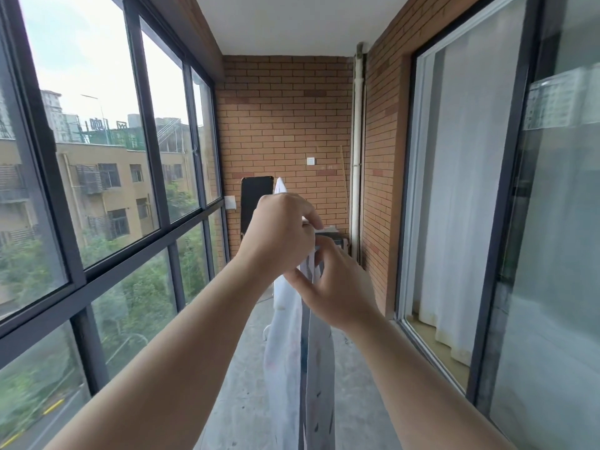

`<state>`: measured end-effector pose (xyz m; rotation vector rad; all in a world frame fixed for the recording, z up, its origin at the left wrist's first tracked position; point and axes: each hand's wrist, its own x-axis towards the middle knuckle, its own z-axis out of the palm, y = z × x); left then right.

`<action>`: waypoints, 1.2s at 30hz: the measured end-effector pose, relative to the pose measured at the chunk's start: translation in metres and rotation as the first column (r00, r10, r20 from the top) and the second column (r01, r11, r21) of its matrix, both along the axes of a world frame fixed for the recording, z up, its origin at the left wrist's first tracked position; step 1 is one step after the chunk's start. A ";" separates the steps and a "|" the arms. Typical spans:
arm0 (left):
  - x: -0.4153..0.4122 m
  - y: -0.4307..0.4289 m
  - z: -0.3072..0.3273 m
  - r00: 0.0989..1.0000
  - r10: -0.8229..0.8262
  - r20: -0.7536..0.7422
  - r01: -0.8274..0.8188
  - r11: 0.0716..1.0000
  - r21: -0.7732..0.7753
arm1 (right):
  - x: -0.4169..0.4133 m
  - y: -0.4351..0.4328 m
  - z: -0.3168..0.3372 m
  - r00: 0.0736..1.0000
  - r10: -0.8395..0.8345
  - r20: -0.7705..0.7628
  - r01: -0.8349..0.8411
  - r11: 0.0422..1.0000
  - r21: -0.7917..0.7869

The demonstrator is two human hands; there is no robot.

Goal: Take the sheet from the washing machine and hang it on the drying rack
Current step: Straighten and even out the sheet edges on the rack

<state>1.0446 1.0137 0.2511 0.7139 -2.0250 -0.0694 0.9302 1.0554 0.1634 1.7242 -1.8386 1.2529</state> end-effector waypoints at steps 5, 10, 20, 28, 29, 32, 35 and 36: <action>-0.002 0.006 0.003 0.997 -0.076 0.025 0.075 0.996 0.058 | 0.002 -0.005 0.001 0.976 -0.185 -0.115 0.200 0.969 0.143; -0.004 0.012 0.001 0.997 -0.082 0.006 0.082 0.995 0.064 | 0.008 -0.008 -0.004 0.980 -0.194 -0.036 0.197 0.956 0.218; -0.005 0.011 -0.003 0.967 -0.204 -0.151 0.201 0.979 -0.035 | 0.016 -0.014 -0.016 0.985 -0.162 0.063 0.138 0.948 0.286; -0.001 -0.055 -0.080 0.956 0.078 -0.281 0.023 0.940 0.340 | 0.014 -0.008 -0.025 0.961 -0.087 0.261 0.029 0.976 0.218; 0.000 -0.060 -0.092 0.958 0.091 -0.271 0.030 0.911 0.411 | 0.015 -0.008 -0.026 0.955 -0.085 0.283 0.025 0.978 0.209; 0.001 -0.061 -0.125 0.968 0.002 -0.252 0.136 0.838 0.528 | 0.018 -0.011 -0.028 0.949 -0.067 0.307 0.014 0.985 0.172; 0.001 -0.063 -0.138 0.963 -0.047 -0.265 0.189 0.819 0.542 | 0.023 -0.013 -0.027 0.951 -0.064 0.303 0.021 0.989 0.144; 0.002 -0.064 -0.136 0.965 -0.041 -0.260 0.179 0.826 0.534 | 0.025 -0.012 -0.025 0.952 -0.064 0.299 0.023 0.990 0.139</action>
